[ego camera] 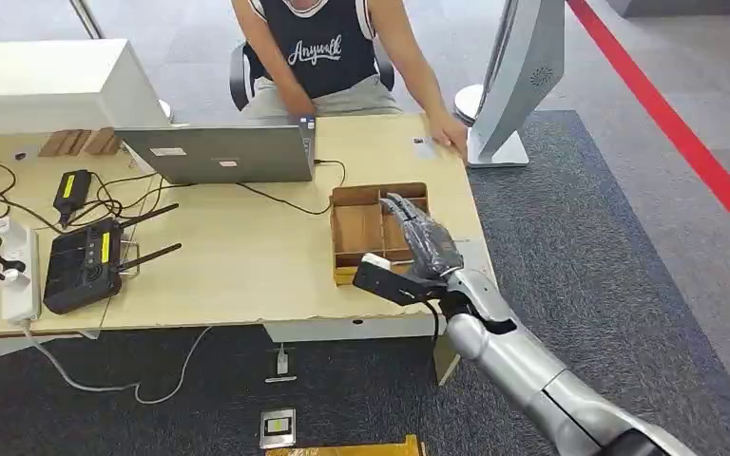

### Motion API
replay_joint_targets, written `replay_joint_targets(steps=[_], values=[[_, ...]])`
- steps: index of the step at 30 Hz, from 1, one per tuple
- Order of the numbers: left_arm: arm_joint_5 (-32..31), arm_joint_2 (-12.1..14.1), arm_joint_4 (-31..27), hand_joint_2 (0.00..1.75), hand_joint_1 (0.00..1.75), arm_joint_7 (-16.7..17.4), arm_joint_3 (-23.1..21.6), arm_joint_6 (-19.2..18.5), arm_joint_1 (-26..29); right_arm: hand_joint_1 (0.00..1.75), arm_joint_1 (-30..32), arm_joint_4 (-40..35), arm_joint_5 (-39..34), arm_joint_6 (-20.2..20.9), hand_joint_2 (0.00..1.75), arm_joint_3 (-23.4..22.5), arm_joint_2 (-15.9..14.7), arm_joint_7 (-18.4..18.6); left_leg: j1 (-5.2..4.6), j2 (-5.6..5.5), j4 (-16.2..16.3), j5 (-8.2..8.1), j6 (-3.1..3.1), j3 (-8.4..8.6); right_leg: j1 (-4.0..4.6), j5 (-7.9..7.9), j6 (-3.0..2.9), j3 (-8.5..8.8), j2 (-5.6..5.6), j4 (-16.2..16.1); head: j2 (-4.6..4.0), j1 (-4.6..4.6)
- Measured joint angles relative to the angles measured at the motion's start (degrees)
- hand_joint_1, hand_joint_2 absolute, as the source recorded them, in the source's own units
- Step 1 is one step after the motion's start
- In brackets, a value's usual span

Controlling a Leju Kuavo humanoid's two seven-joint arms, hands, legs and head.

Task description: Pass the card to the sensor for recognition and then transmit it.

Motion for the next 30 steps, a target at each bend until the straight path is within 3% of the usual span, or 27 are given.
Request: replay_joint_targets(steps=[15, 30], values=[[-1.2, 0.0, 0.0, 1.75, 0.0, 0.2, 0.0, 0.0, -0.1, 0.0, 1.1, 3.1, 7.0, 1.4, 1.75, 1.7, 0.0, 2.6, 0.0, 0.0, 0.0, 0.0, 0.0, -0.02, 0.0, -0.01, 0.0, 0.0, 0.0, 0.0, 0.0, 0.0], [-2.0, 0.0, 0.0, 1.75, 0.0, 0.5, 1.0, 0.0, -0.1, 0.0, -0.2, 9.9, 10.5, -6.6, 1.75, 1.4, 1.0, 3.3, 0.0, 0.0, 0.0, 0.0, 0.0, -0.03, 0.0, -0.01, 0.0, 0.0, 0.0, 0.0, 0.0, 0.0]])
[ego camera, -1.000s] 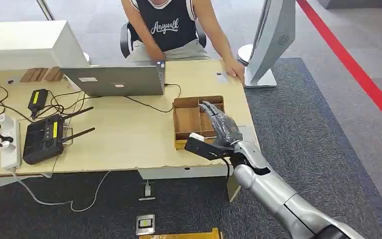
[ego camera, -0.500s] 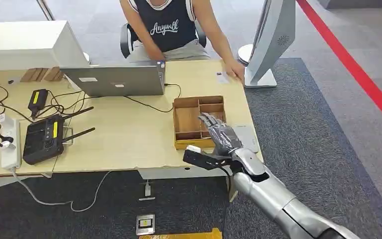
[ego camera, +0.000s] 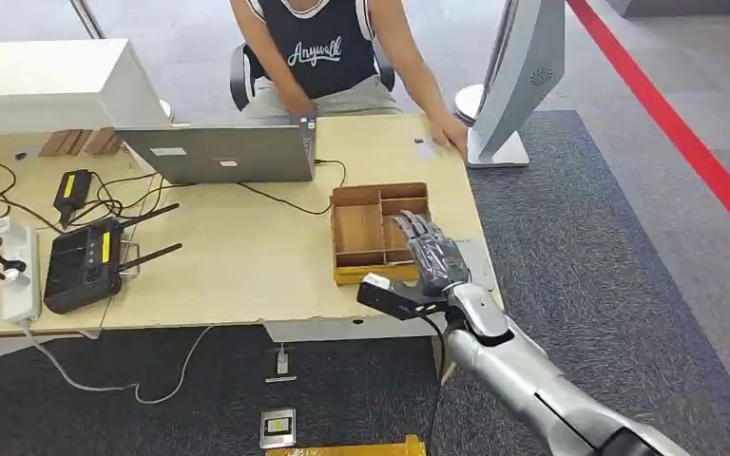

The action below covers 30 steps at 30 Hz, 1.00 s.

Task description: Pass the card to the sensor for recognition and then transmit it.

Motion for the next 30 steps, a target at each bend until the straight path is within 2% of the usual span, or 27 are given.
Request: replay_joint_targets(steps=[6, 30], values=[[-0.2, -0.1, 0.0, 1.75, 0.0, 0.0, 0.4, 0.0, 0.0, 0.0, -0.7, 2.2, 0.2, -2.0, 1.75, -0.5, 0.5, 0.0, 0.0, 0.0, 0.0, 0.0, 0.0, 0.0, 0.0, 0.0, 0.0, 0.0, 0.0, 0.0, 0.0, 0.0], [-0.8, -0.1, 0.0, 1.75, 0.0, -0.1, 1.8, 0.2, -0.1, 0.0, -2.0, 7.3, 0.1, -2.2, 1.75, -1.9, 0.7, -0.1, 0.0, 0.0, 0.0, 0.0, 0.0, 0.02, 0.0, 0.0, 0.0, 0.0, 0.0, 0.0, 0.0, 0.0]])
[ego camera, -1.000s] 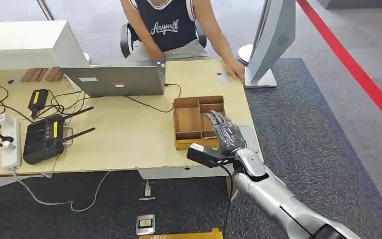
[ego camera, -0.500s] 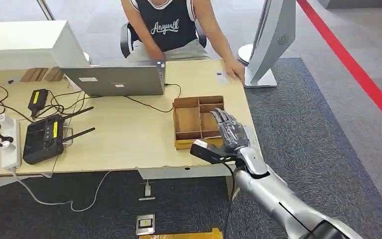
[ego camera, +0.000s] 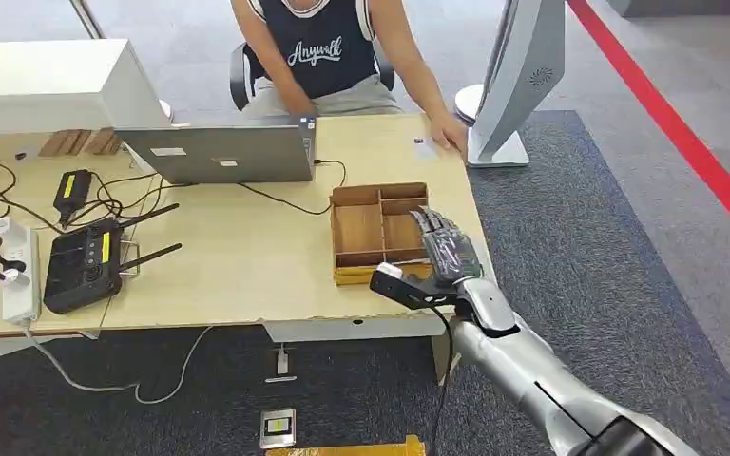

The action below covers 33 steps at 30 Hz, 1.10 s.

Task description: Pass the card to the sensor for recognition and then transmit it.

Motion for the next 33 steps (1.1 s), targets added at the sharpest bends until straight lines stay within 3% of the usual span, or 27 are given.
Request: replay_joint_targets(steps=[33], values=[[0.0, 0.0, 0.0, 1.75, 0.0, 0.0, 0.0, 0.0, 0.0, 0.0, 0.3, 1.2, -1.3, -0.3, 1.75, -0.4, -0.5, -1.1, 0.0, 0.0, 0.0, 0.0, 0.0, 0.0, 0.0, 0.0, 0.0, 0.0, 0.0, 0.0, 0.0, 0.0]])
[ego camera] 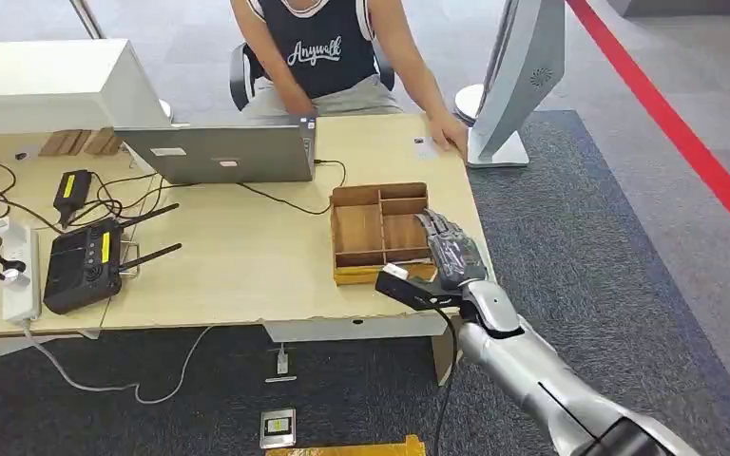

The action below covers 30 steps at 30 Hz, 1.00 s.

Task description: Pass the card to the sensor for recognition and then transmit it.

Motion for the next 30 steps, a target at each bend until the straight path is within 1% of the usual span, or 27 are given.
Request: replay_joint_targets(steps=[7, 16, 30], values=[[0.0, 0.0, 0.0, 1.75, 0.0, -0.1, 0.0, 0.0, 0.0, 0.0, 0.0, 0.4, -0.4, -0.2, 1.75, 0.0, 0.5, -0.9, 0.0, 0.0, 0.0, 0.0, 0.0, 0.0, 0.0, 0.0, 0.0, 0.0, 0.0, 0.0, 0.0, 0.0], [0.0, 0.0, 0.0, 1.75, 0.0, -0.1, 0.0, 0.2, 0.0, 0.0, 0.0, 0.9, -0.7, -0.1, 1.75, 0.0, 1.3, -1.0, 0.0, 0.0, 0.0, 0.0, 0.0, 0.0, 0.0, 0.0, 0.0, 0.0, 0.0, 0.0, 0.0, 0.0], [0.0, 0.0, 0.0, 1.75, 0.0, -0.4, 0.0, 0.2, 0.0, 0.0, 0.1, 0.9, -0.9, -0.2, 1.75, 0.0, 1.7, -1.1, 0.0, 0.0, 0.0, 0.0, 0.0, 0.0, 0.0, 0.0, 0.0, 0.0, 0.0, 0.0, 0.0, 0.0]])
